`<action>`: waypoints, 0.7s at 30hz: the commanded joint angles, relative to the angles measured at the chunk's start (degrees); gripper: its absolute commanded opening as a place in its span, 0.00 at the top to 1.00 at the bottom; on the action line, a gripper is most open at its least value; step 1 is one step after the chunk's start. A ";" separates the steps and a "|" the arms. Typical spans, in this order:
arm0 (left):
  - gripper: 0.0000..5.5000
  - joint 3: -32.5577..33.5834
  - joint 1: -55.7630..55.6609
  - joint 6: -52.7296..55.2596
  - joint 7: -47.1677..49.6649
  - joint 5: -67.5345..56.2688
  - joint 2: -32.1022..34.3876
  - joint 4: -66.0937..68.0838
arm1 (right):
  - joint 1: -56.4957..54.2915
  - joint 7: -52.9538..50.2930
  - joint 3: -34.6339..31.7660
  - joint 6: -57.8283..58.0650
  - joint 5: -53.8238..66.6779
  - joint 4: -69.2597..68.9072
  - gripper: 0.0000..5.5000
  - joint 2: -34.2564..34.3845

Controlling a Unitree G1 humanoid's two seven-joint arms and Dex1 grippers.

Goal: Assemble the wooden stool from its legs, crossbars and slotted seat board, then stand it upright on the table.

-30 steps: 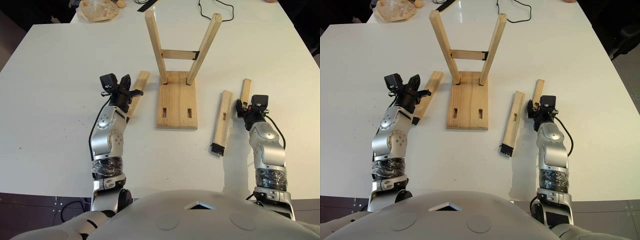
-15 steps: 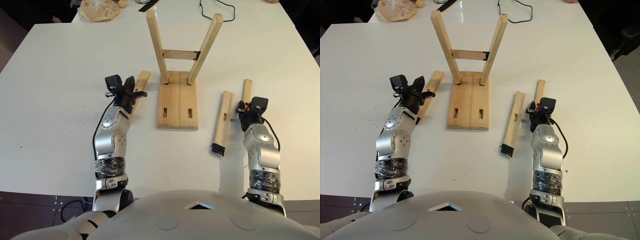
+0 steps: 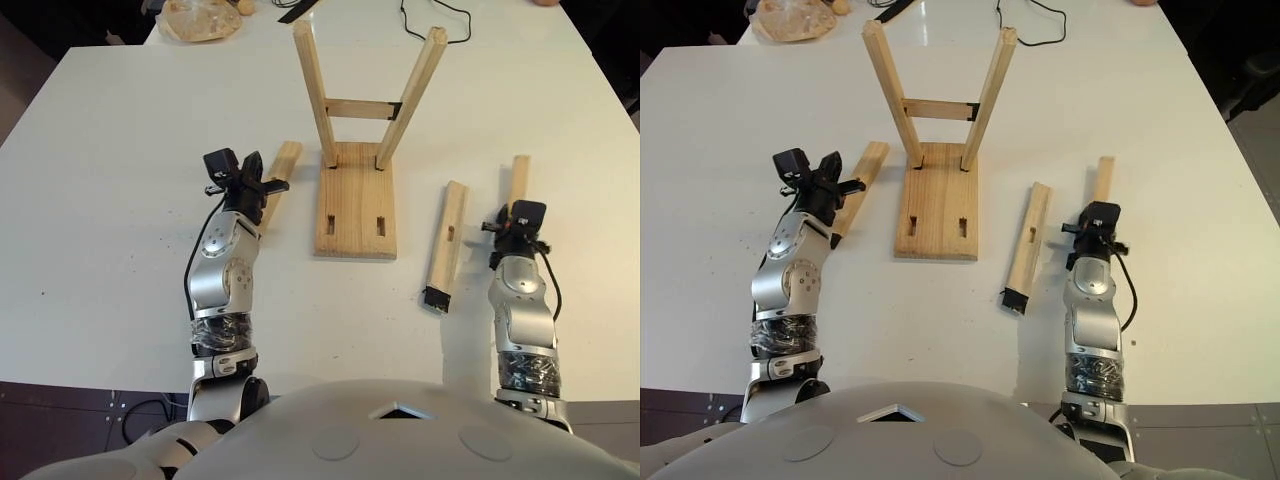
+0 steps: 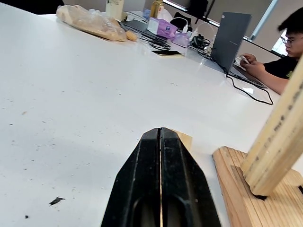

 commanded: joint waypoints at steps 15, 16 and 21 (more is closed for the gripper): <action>0.91 16.76 -26.34 6.09 -6.87 -48.64 0.57 -14.01 | -43.33 45.35 -1.90 19.41 56.03 -0.40 0.76 3.17; 0.89 15.61 -25.46 7.07 -10.45 -51.46 1.12 -16.44 | -41.42 49.28 -1.00 19.63 58.48 -3.87 0.76 2.87; 0.76 12.31 -21.92 9.71 -19.38 -56.21 4.58 -21.25 | -35.88 58.17 -0.15 21.81 64.79 -11.03 0.76 0.72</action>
